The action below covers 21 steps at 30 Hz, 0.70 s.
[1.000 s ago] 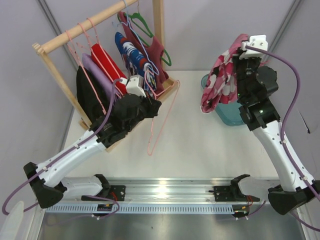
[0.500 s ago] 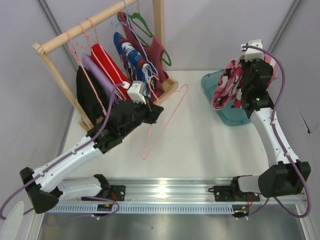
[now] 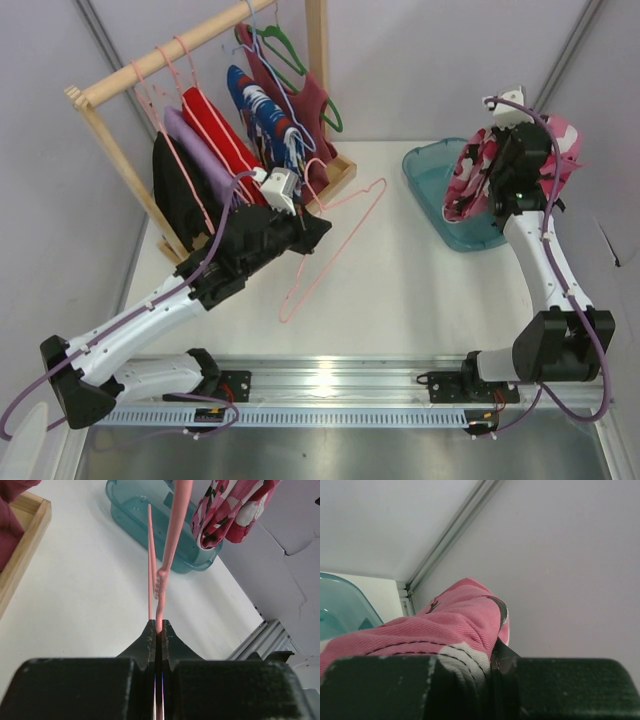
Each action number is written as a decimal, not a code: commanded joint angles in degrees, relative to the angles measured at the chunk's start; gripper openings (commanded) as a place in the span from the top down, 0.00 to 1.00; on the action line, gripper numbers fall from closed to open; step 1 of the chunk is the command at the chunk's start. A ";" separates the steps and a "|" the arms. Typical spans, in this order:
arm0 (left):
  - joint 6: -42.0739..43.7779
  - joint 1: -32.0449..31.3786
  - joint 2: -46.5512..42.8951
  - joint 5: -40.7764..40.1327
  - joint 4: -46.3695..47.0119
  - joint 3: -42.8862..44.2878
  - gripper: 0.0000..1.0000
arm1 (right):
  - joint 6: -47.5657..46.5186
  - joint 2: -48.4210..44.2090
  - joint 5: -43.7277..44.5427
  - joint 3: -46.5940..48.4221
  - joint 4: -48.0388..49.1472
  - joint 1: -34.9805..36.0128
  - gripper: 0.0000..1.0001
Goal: Remove the trousers from the hanger
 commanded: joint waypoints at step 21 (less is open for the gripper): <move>1.00 0.61 -3.51 -0.99 2.54 -3.27 1.00 | -11.18 37.66 1.05 8.90 14.97 4.22 1.00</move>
